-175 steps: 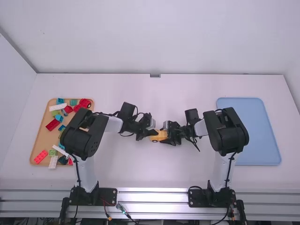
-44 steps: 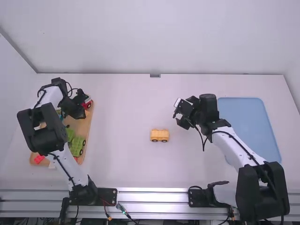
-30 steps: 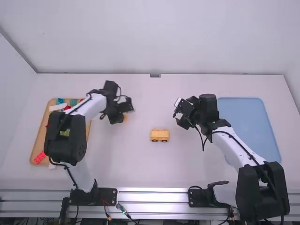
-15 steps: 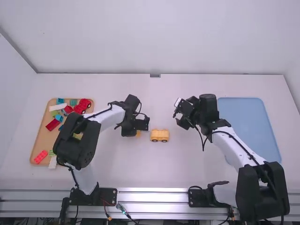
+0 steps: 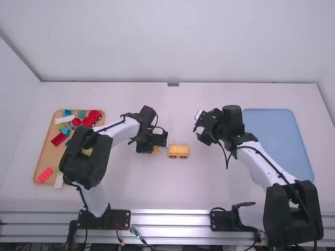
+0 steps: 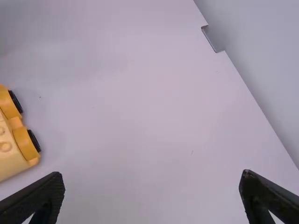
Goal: Assemble lego blocks to make yellow taxi
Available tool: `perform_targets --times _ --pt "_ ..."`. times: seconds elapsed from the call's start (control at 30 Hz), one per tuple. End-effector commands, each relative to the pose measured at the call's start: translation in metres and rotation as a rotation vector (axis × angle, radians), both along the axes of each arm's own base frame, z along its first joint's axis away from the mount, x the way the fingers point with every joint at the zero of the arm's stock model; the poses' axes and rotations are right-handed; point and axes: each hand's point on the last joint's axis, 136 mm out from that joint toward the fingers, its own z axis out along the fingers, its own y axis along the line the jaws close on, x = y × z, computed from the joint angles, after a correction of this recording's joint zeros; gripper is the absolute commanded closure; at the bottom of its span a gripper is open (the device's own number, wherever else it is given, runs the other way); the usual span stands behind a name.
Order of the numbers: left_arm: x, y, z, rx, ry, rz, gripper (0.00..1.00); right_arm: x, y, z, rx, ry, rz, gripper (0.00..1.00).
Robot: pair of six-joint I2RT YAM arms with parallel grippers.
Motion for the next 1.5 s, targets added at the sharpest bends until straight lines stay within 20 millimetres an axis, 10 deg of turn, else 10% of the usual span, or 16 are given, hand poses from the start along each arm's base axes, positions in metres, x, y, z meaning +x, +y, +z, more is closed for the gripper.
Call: perform_targets --times 0.0,0.23,0.27,0.3,0.87,1.47 --pt "-0.005 0.0 0.002 -0.018 0.002 -0.006 0.76 -0.003 -0.001 0.002 0.007 0.002 -0.003 0.01" --pt "-0.008 0.001 -0.001 -0.016 0.009 -0.006 0.45 -0.003 -0.001 0.002 0.008 0.003 -0.004 0.01" --pt "-0.007 0.001 -0.001 -0.017 0.006 0.003 0.36 -0.003 -0.001 0.002 0.008 0.003 -0.003 0.01" --pt "-0.007 0.001 -0.001 -0.019 0.005 0.01 0.01 -0.003 -0.001 0.002 0.008 0.002 -0.003 0.01" --pt "0.001 0.007 -0.002 0.021 -0.035 -0.002 0.01 -0.002 -0.001 0.003 0.008 -0.002 -0.003 0.01" --pt "-0.002 0.006 0.01 -0.77 -0.225 -0.064 0.01 -0.003 0.003 0.004 0.038 0.009 0.0 0.01"
